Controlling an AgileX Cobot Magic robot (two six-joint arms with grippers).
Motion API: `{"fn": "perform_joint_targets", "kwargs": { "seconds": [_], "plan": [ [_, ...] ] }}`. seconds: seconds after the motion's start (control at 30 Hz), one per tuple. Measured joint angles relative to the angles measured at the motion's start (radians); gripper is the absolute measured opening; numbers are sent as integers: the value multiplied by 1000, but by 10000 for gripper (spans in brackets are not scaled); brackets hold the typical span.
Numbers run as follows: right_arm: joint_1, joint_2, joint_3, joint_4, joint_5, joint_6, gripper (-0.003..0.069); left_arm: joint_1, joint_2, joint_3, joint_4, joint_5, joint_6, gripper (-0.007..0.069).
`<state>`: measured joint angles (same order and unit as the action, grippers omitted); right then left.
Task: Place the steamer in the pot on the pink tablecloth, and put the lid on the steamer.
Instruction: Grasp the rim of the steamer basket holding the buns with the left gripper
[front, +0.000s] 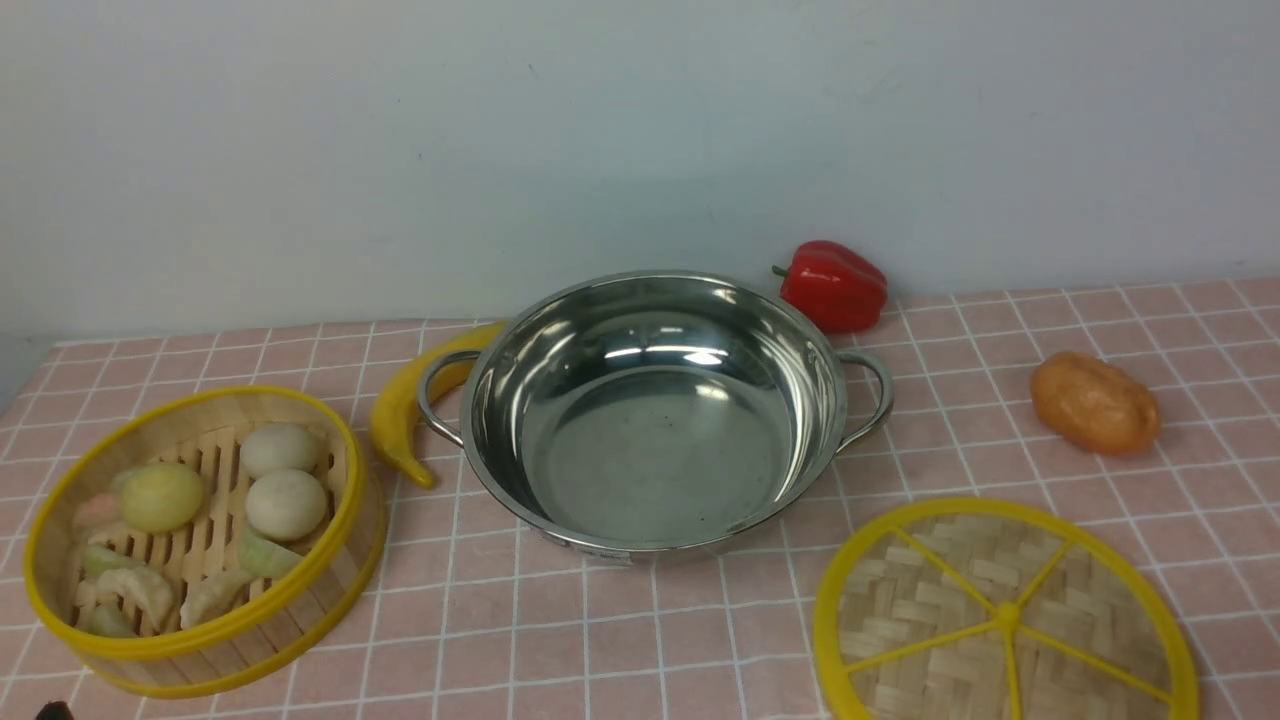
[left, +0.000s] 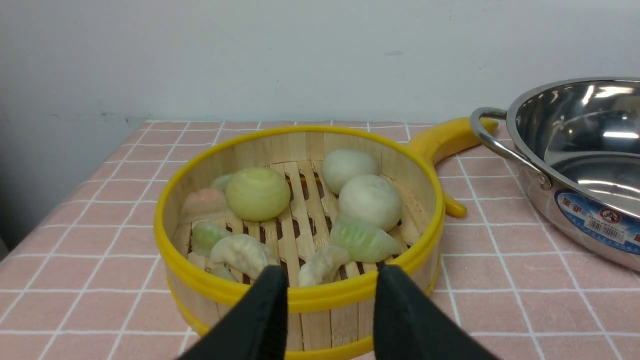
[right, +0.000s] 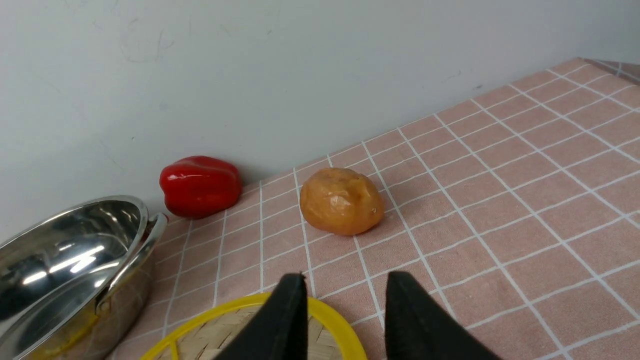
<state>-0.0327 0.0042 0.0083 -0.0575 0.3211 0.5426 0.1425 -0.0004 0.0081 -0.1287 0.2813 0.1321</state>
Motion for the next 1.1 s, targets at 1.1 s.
{"fn": "perform_joint_targets", "kwargs": {
  "seconds": [1.1],
  "plan": [
    [0,-1,0,595,-612,375,240,0,-1,-66,-538,-767,-456,243]
  ]
}}
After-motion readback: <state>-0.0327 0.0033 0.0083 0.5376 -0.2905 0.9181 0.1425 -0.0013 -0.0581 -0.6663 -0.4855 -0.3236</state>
